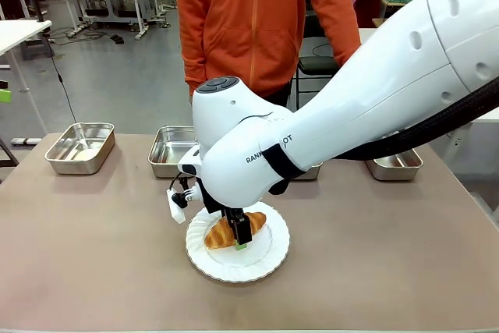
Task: Place the bread in the container.
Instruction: Place the Butter Roll into the Airtight Container indicated by the human.
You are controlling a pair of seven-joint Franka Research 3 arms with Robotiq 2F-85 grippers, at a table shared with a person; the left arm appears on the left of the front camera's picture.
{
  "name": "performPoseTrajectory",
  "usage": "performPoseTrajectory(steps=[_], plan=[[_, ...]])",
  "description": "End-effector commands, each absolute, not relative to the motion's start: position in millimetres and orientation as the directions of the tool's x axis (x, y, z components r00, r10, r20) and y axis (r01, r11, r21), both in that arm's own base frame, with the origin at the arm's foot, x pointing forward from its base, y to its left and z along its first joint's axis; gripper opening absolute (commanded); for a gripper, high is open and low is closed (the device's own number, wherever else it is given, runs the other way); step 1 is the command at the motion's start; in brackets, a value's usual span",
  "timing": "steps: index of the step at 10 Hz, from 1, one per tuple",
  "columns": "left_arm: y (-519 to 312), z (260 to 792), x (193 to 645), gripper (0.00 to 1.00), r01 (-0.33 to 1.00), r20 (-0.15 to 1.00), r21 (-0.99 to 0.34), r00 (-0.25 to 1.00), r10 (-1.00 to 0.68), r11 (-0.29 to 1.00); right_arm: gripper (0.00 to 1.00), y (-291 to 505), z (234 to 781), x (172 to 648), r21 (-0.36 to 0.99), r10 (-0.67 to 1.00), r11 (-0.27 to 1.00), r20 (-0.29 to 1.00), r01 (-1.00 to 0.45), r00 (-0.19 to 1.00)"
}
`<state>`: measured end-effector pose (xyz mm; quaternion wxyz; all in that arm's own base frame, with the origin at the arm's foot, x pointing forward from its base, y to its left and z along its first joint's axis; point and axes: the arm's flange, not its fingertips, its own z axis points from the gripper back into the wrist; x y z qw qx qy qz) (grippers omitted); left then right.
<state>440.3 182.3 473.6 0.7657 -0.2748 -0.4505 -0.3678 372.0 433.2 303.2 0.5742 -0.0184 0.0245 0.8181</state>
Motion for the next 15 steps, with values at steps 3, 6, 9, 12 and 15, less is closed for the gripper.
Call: performPoseTrajectory(steps=[3,6,9,12,15], plan=[[183,475,438,1.0,0.817,0.898,-0.079,0.306,-0.315,0.571,0.75,431,301,371,-0.027,0.942,-0.328,-0.087,-0.944,-0.325],[183,475,438,1.0,0.817,0.898,-0.079,0.306,-0.315,0.571,0.55,433,301,372,0.042,0.904,-0.42,-0.068,-0.907,-0.422],[183,475,438,1.0,0.817,0.898,-0.079,0.306,-0.315,0.571,0.55,433,306,374,0.004,0.937,-0.344,-0.062,-0.939,-0.344],[183,475,438,1.0,0.817,0.898,-0.079,0.306,-0.315,0.571,0.56,428,325,374,-0.04,0.962,-0.272,-0.033,-0.961,-0.271],[183,475,438,1.0,0.817,0.898,-0.079,0.306,-0.315,0.571,0.56,386,414,376,-0.116,1.0,0.0,-0.017,-0.993,0.002]])
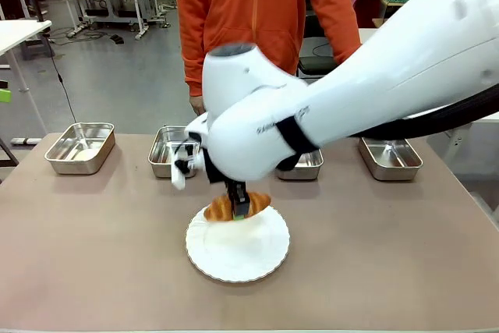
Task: Place the bread in the container.
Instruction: Place the Butter Roll into the Airtight Container indicated by the human.
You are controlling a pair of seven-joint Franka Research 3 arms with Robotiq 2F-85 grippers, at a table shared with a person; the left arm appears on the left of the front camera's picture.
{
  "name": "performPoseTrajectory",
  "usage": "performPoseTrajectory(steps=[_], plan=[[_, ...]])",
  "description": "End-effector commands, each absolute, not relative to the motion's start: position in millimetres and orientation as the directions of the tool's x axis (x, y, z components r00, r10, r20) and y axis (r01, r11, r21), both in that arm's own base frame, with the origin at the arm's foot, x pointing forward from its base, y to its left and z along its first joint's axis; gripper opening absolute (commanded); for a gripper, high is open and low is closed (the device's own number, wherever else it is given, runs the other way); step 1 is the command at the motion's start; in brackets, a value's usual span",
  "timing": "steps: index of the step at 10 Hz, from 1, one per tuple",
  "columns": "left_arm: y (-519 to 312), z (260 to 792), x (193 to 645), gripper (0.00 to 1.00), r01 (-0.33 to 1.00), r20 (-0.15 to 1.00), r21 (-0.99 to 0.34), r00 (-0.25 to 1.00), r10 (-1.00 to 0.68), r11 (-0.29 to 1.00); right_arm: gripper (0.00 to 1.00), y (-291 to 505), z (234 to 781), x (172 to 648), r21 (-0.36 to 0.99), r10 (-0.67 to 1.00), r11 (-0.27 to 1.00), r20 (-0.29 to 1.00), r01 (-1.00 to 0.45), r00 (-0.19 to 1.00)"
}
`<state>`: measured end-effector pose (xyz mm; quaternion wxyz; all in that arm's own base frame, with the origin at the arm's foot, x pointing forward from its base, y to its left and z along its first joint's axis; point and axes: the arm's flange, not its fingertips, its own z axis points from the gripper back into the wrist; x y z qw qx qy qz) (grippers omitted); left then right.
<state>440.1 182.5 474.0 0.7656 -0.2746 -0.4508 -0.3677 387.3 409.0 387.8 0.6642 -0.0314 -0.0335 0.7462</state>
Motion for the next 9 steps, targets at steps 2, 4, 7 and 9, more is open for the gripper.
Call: performPoseTrajectory(steps=[2,4,7,9], plan=[[183,475,438,1.0,0.817,0.898,-0.079,0.306,-0.315,0.571,0.56,339,460,389,-0.025,0.94,0.336,0.071,-0.941,0.334],[183,475,438,1.0,0.817,0.898,-0.079,0.306,-0.315,0.571,0.56,262,484,406,0.004,0.733,0.677,0.086,-0.736,0.675],[183,475,438,1.0,0.817,0.898,-0.079,0.306,-0.315,0.571,0.56,181,481,426,0.017,0.433,0.899,0.106,-0.437,0.895],[183,475,438,1.0,0.817,0.898,-0.079,0.306,-0.315,0.571,0.56,176,491,429,0.016,0.557,0.829,0.073,-0.559,0.827]])
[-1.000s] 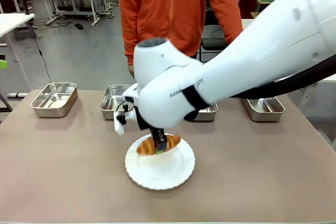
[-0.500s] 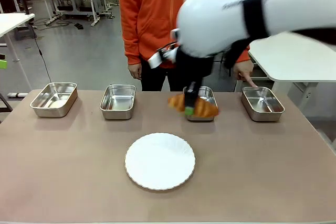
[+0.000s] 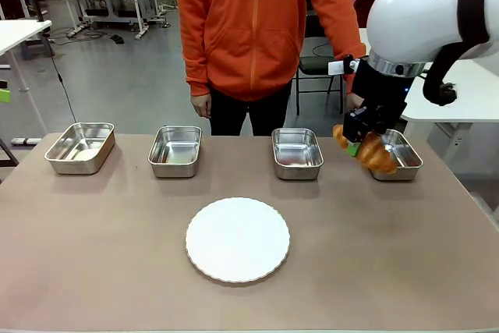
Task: Place the bread in the container.
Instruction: Place the Butter Roll into the Airtight Container indicated by the human.
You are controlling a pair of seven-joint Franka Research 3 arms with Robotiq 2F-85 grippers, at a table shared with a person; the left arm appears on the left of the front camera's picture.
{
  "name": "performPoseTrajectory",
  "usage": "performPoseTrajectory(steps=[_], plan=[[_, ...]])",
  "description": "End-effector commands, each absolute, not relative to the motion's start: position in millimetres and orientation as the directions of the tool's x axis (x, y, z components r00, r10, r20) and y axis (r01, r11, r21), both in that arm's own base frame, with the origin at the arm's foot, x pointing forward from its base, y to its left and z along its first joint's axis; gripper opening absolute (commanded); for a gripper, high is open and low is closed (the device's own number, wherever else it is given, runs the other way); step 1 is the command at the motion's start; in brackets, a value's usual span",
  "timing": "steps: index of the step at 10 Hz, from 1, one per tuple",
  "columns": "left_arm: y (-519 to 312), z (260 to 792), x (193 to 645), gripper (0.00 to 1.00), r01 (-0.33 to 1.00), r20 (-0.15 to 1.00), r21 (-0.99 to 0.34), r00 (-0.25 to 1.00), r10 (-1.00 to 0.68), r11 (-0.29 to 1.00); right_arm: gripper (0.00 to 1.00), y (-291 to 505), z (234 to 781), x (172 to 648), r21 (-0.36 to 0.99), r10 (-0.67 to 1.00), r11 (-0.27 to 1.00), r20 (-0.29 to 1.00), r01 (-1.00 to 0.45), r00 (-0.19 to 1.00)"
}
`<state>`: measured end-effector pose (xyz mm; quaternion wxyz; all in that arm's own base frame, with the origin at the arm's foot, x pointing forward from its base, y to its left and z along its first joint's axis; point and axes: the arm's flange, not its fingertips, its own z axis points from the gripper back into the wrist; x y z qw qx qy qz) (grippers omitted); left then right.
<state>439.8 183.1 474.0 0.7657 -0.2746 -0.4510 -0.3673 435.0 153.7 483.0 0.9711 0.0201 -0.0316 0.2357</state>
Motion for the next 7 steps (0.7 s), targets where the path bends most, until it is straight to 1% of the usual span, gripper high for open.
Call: performPoseTrajectory(steps=[1,4,5,7], plan=[[183,475,438,1.0,0.817,0.898,-0.079,0.306,-0.315,0.571,0.56,176,491,429,0.016,0.557,0.829,0.073,-0.559,0.827],[183,475,438,1.0,0.817,0.898,-0.079,0.306,-0.315,0.571,0.56,176,491,429,0.016,0.557,0.829,0.073,-0.559,0.827],[183,475,438,1.0,0.817,0.898,-0.079,0.306,-0.315,0.571,0.56,179,486,426,0.016,0.531,0.846,0.075,-0.533,0.844],[183,475,438,1.0,0.817,0.898,-0.079,0.306,-0.315,0.571,0.56,145,503,481,-0.025,0.38,0.925,0.092,-0.38,0.92]])
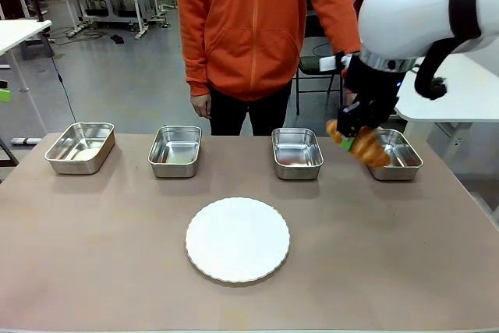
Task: Place the bread in the container.
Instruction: Place the Butter Roll into the Airtight Container indicated by the human.
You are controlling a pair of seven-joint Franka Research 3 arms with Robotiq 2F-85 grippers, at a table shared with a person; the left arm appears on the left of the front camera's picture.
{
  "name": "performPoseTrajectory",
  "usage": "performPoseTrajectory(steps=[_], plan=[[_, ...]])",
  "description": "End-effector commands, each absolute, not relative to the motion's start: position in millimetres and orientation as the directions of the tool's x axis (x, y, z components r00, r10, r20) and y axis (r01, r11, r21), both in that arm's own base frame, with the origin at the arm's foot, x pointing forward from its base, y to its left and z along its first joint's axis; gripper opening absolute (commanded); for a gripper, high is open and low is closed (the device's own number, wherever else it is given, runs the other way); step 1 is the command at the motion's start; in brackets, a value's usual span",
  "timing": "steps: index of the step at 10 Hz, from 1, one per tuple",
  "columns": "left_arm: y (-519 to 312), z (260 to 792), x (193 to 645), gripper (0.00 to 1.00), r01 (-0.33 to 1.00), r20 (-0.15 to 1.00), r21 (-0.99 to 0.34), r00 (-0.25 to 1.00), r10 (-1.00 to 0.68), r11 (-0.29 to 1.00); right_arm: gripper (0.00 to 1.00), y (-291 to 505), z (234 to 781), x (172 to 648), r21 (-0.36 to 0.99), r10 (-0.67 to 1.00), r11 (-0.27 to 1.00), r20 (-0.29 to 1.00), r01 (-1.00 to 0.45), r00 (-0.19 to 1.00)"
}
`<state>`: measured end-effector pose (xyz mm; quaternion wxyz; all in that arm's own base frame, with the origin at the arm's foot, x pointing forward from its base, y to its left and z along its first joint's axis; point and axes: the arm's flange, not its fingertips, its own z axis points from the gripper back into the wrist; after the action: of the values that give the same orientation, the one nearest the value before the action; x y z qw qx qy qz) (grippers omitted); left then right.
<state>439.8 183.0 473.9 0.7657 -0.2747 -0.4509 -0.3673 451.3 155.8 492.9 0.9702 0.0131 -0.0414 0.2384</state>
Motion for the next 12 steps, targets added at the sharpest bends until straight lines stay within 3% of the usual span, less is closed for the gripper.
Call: performPoseTrajectory(steps=[1,5,10,12], plan=[[183,475,438,1.0,0.817,0.898,-0.079,0.306,-0.315,0.571,0.56,122,510,502,-0.009,0.296,0.955,0.114,-0.297,0.948],[183,475,438,1.0,0.817,0.898,-0.079,0.306,-0.315,0.571,0.56,45,482,580,0.042,0.073,0.996,0.11,-0.078,0.991],[183,475,438,1.0,0.817,0.898,-0.079,0.306,-0.315,0.571,0.56,16,425,605,0.11,0.005,0.994,0.055,-0.012,0.998],[183,475,438,1.0,0.817,0.898,-0.079,0.306,-0.315,0.571,0.56,17,433,600,0.048,0.061,0.997,0.073,-0.065,0.995]])
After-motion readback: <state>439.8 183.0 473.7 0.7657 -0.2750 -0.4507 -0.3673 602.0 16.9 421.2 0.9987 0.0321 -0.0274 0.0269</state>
